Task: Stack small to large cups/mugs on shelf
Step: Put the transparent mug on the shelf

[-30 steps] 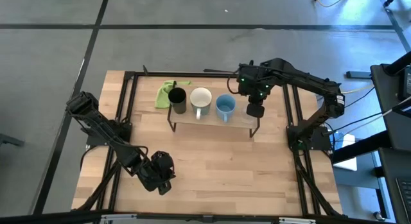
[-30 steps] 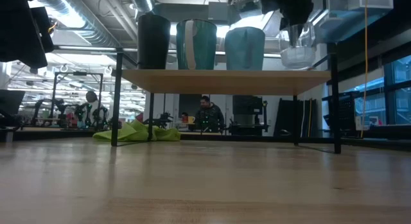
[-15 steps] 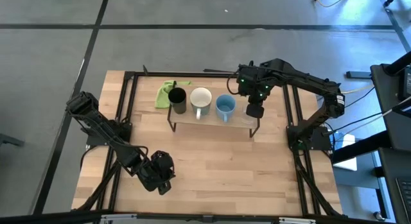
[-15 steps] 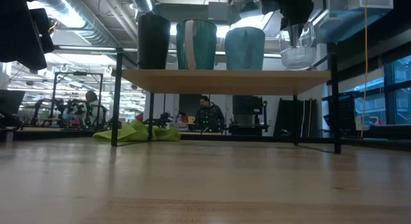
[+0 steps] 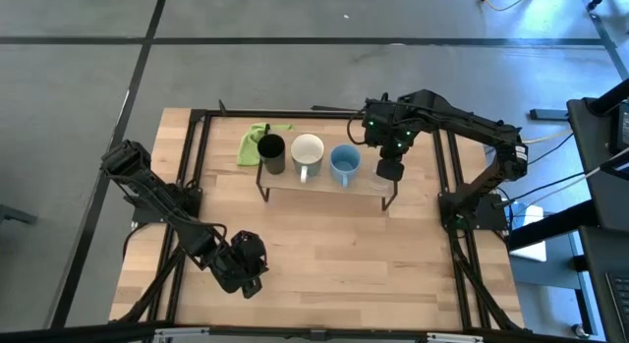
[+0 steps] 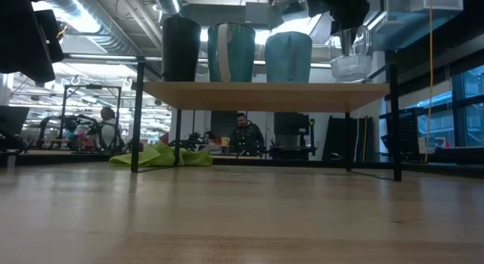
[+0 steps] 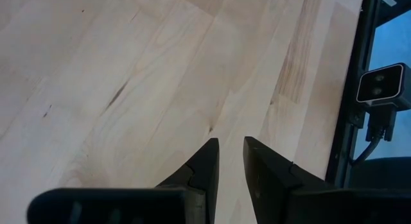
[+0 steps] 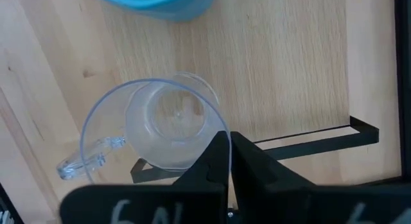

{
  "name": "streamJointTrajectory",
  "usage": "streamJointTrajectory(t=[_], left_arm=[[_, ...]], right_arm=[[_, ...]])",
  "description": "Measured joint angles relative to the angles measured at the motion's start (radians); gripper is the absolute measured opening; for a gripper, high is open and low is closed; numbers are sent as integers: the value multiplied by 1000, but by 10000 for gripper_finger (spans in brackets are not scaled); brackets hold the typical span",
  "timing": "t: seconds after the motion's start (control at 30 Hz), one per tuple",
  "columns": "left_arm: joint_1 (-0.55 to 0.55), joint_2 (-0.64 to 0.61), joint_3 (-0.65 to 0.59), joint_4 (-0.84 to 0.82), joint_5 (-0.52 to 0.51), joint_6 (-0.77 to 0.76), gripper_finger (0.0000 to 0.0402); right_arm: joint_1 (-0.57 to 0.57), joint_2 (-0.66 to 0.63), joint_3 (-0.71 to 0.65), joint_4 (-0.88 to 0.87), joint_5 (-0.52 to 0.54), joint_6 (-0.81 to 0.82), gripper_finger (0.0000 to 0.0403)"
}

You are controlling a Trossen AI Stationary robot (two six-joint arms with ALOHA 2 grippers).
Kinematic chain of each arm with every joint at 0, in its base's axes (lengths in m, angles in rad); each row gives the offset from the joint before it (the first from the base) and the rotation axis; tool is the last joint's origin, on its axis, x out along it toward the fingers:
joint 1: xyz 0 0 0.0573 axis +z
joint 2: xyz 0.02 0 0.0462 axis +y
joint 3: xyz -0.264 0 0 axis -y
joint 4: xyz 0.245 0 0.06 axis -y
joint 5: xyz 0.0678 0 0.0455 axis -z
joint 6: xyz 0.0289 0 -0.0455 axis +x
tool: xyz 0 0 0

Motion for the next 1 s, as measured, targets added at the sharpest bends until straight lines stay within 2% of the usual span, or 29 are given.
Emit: streamJointTrajectory(t=[1.0], left_arm=[[0, 0, 0, 1, 0, -1, 66]], right_arm=[[-19, 0, 0, 28, 46, -1, 10]])
